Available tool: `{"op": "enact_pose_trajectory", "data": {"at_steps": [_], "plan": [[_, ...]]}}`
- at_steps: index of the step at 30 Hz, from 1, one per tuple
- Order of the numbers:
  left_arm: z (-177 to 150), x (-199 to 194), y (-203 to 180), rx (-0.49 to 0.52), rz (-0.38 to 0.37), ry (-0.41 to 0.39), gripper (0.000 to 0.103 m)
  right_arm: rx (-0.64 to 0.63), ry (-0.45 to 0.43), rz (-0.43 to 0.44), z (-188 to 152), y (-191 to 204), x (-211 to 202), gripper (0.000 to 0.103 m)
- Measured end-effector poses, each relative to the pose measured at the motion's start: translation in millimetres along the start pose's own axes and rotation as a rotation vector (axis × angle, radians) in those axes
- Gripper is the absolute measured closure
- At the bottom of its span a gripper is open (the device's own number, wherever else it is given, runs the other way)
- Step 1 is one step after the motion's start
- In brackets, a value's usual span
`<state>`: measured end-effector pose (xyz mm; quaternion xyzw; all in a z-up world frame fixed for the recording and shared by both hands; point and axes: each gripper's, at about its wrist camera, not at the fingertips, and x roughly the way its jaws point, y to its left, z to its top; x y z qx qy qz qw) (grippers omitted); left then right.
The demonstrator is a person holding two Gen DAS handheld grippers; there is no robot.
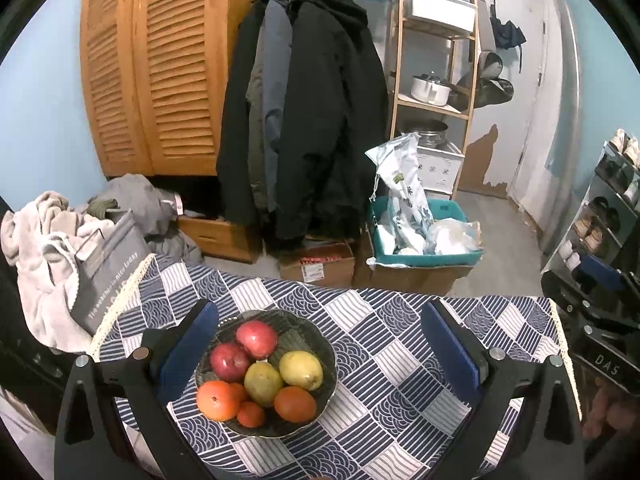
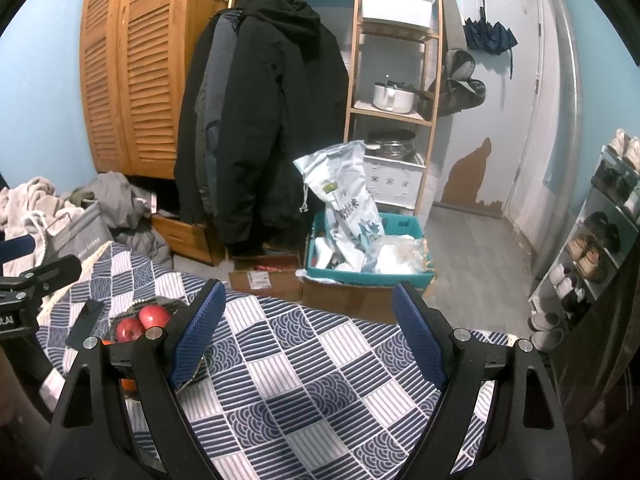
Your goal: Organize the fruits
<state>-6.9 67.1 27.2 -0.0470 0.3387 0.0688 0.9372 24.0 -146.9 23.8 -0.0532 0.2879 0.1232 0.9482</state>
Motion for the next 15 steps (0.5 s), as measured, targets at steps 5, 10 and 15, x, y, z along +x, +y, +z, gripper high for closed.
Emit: {"op": "enact_pose_trajectory", "data": {"at_steps": [5, 10, 15], "plan": [[-0.7, -0.1, -1.4, 0.005, 0.004, -0.008, 0.001, 0.000, -0.001, -0.001, -0.3, -0.7, -0.3, 0.019], [-1.3, -0.2, -4.2, 0.020, 0.005, -0.016, 0.001, -0.001, -0.001, -0.001, -0.4, -0.7, -0.2, 0.019], [-0.9, -0.3, -4.5, 0.019, 0.005, -0.018, 0.001, -0.001, -0.002, -0.002, -0.5, -0.6, -0.3, 0.019]]}}
